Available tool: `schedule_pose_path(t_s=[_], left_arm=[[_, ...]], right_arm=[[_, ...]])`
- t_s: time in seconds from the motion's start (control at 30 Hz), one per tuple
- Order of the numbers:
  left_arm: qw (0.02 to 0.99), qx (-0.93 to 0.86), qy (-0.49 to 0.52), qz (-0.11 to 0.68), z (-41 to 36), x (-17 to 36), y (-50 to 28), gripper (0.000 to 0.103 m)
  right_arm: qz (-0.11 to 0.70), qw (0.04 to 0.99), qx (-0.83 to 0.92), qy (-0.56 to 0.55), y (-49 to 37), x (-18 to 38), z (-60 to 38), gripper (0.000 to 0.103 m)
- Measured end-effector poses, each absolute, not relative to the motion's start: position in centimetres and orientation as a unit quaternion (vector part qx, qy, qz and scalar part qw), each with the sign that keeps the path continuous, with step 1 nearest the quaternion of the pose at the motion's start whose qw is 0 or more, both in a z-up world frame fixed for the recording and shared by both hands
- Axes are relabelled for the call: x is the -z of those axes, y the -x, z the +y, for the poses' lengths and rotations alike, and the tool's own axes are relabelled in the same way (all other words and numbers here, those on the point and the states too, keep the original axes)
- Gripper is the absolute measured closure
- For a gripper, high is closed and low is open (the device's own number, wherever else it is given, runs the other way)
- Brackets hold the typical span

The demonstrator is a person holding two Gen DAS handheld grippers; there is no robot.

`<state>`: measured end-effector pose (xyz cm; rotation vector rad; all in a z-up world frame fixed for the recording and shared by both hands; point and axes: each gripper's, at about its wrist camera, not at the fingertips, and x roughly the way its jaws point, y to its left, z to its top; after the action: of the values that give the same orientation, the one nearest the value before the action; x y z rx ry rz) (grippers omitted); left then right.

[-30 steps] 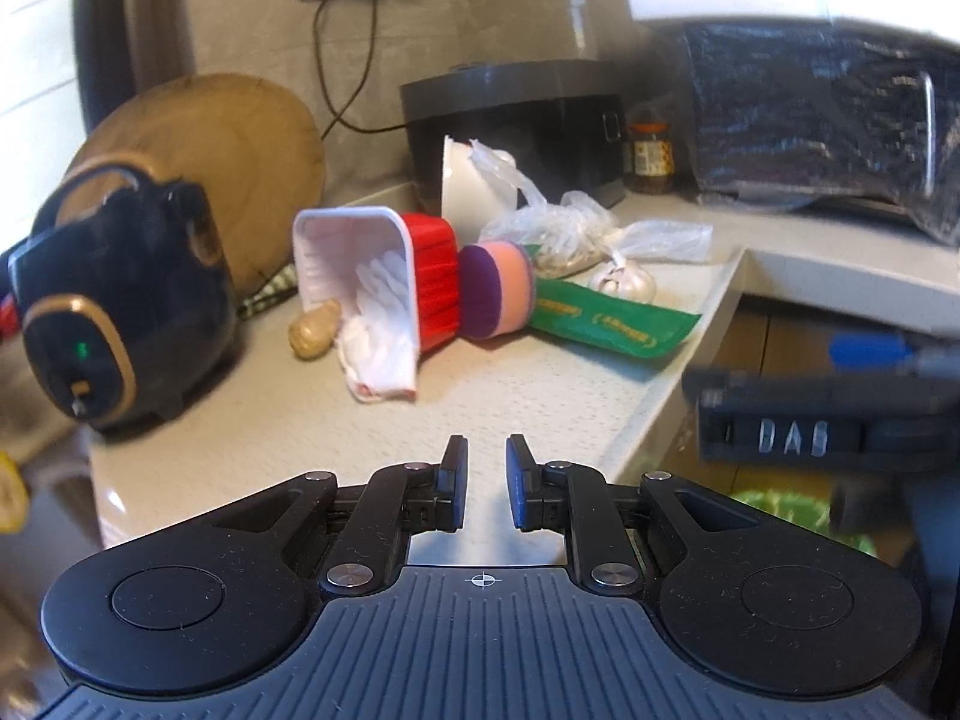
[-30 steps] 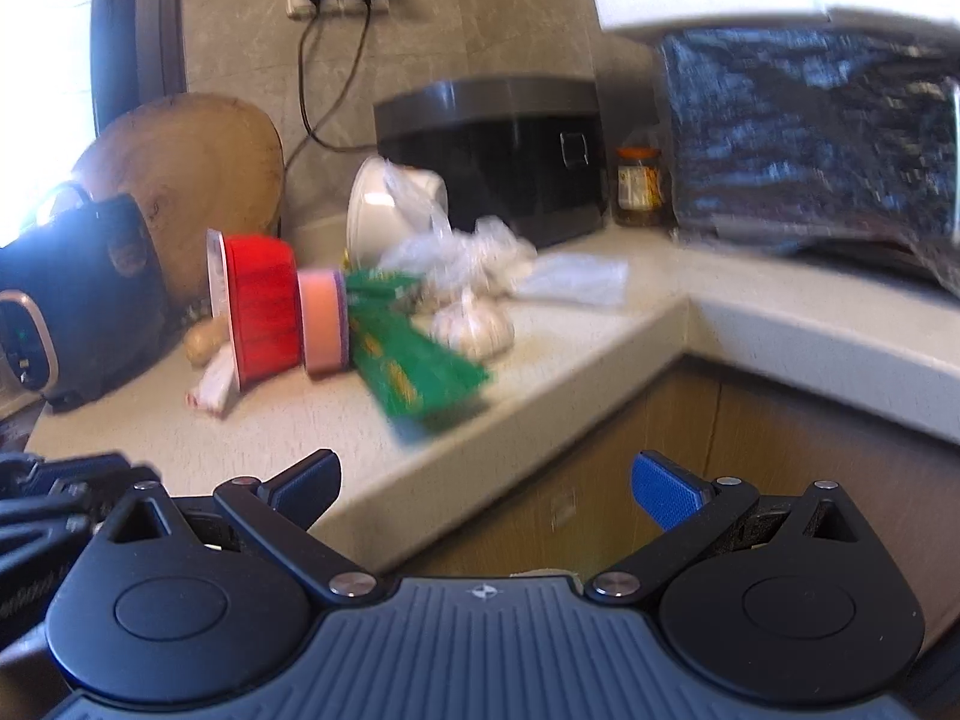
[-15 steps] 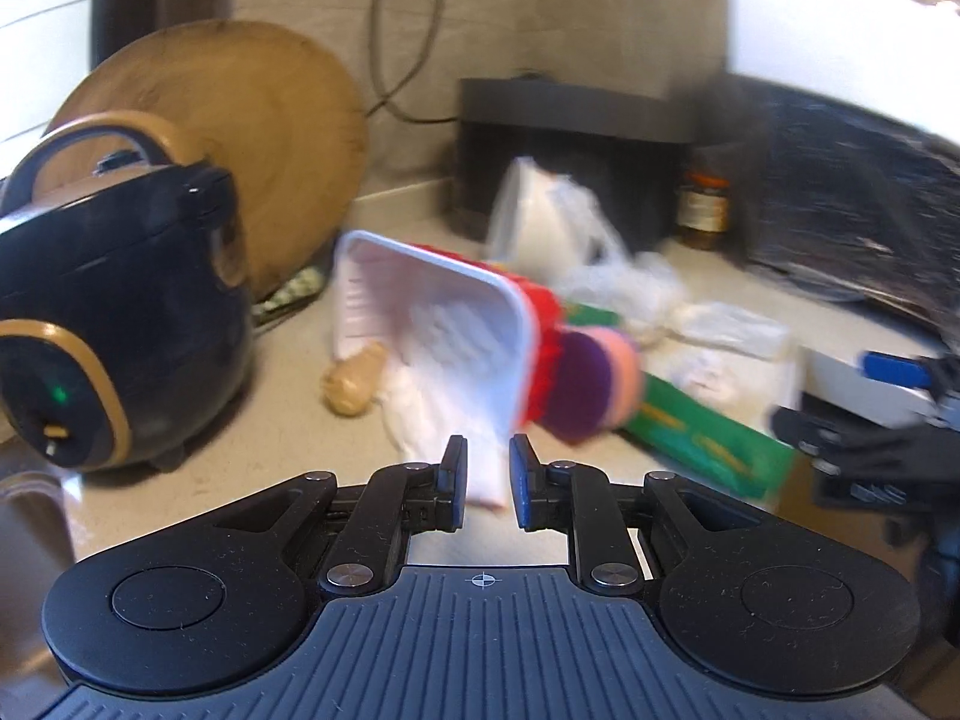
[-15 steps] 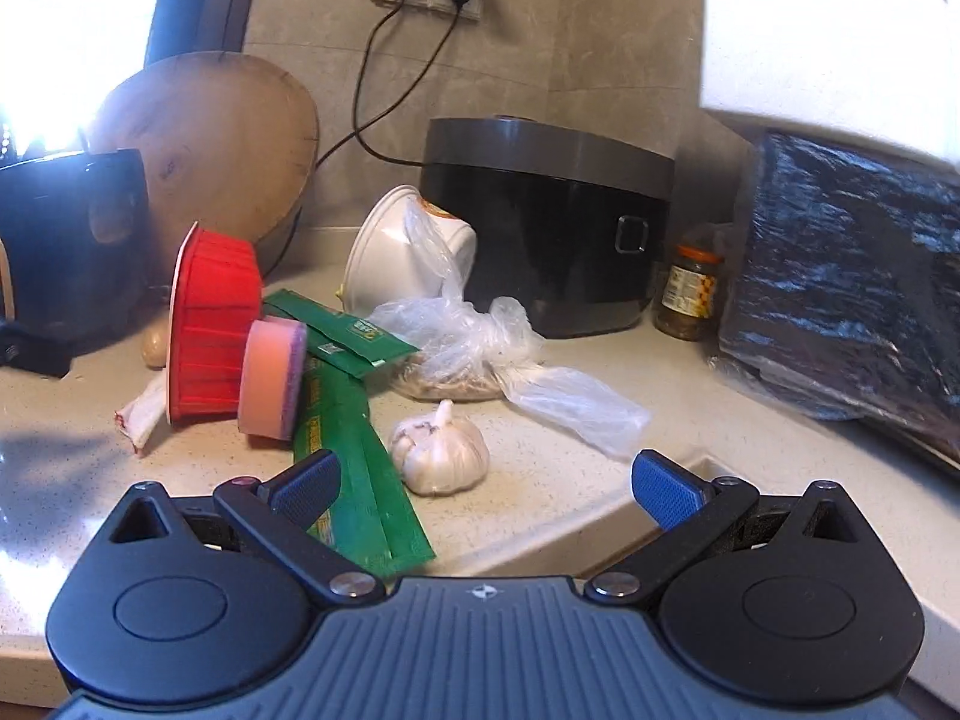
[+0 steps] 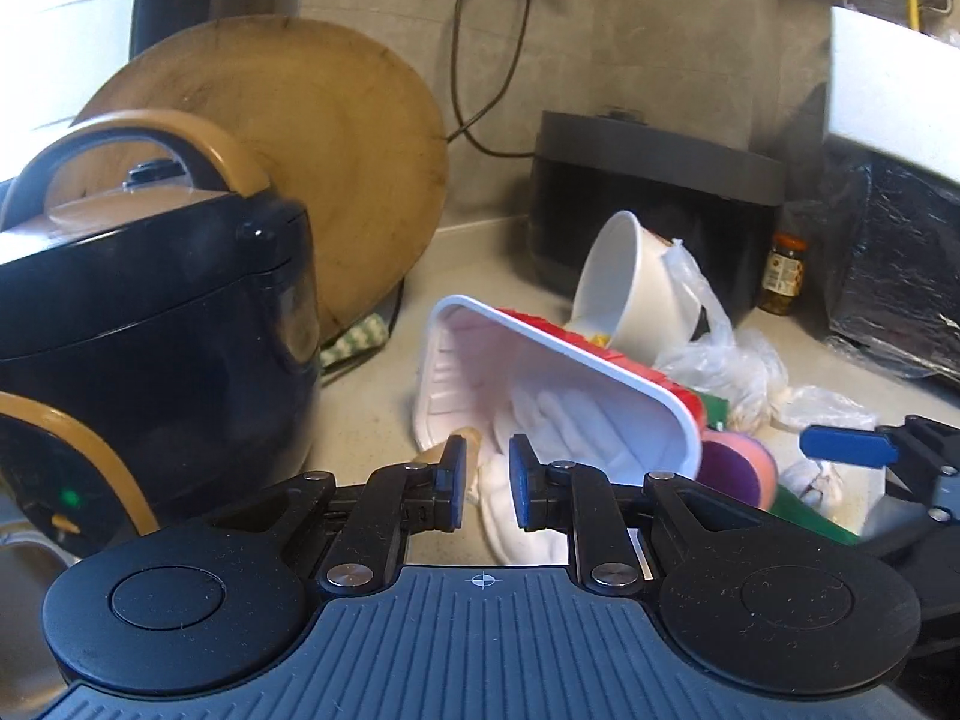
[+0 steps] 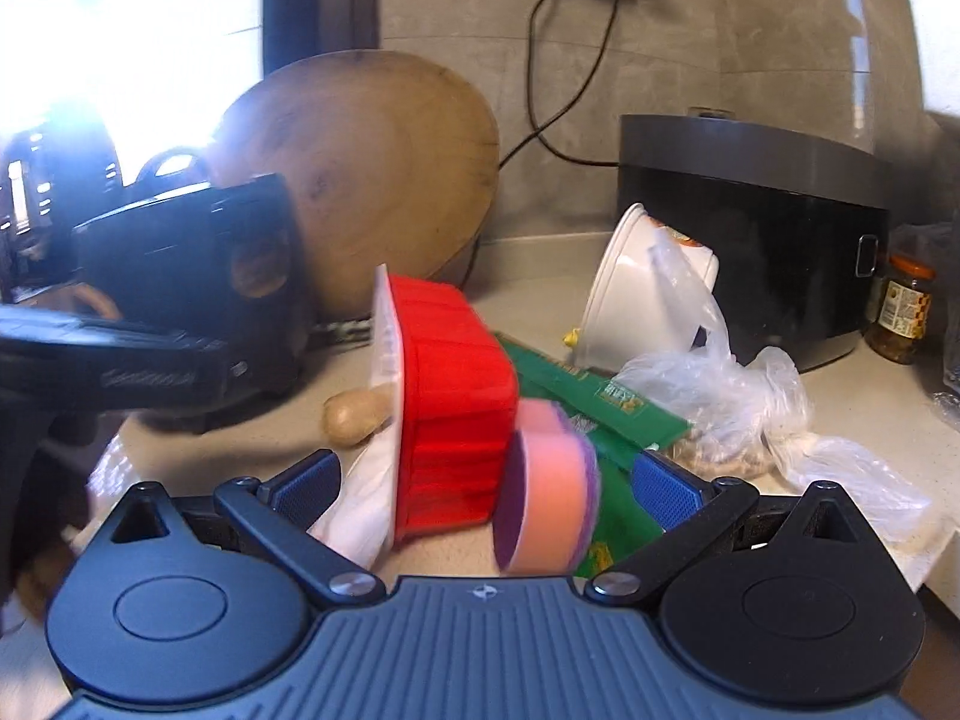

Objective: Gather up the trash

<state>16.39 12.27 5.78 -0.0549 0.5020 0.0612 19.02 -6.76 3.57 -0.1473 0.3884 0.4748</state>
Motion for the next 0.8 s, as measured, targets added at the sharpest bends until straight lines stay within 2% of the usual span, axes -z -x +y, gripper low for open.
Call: schedule_pose_path(t_s=[0.17,0.23,0.43,0.6,0.77,0.8], left_arm=[[0.969,-0.024,0.028,0.243,12.7,-5.7,-16.9,0.083],[0.970,-0.020,0.020,0.242,12.5,-5.6,-16.9,0.083],[0.974,-0.014,0.000,0.227,12.0,-5.7,-17.2,0.083],[0.967,-0.022,0.008,0.252,12.0,-5.8,-17.7,0.083],[0.965,-0.047,-0.029,0.255,11.6,-5.5,-16.9,0.083],[0.966,-0.048,-0.030,0.254,11.7,-5.5,-16.7,0.083]], right_arm=[[0.122,0.979,-0.071,0.144,-20.7,-3.3,-7.7,0.000],[0.118,0.982,-0.047,0.142,-21.4,-3.3,-9.0,0.000],[0.145,0.971,-0.191,0.028,-19.8,-3.7,-12.8,0.000],[0.128,0.947,-0.277,0.096,-17.9,-3.5,-8.3,0.000],[0.132,0.954,-0.241,0.122,-20.0,-3.5,-4.1,0.000],[0.143,0.952,-0.241,0.120,-20.9,-3.5,-3.6,0.004]])
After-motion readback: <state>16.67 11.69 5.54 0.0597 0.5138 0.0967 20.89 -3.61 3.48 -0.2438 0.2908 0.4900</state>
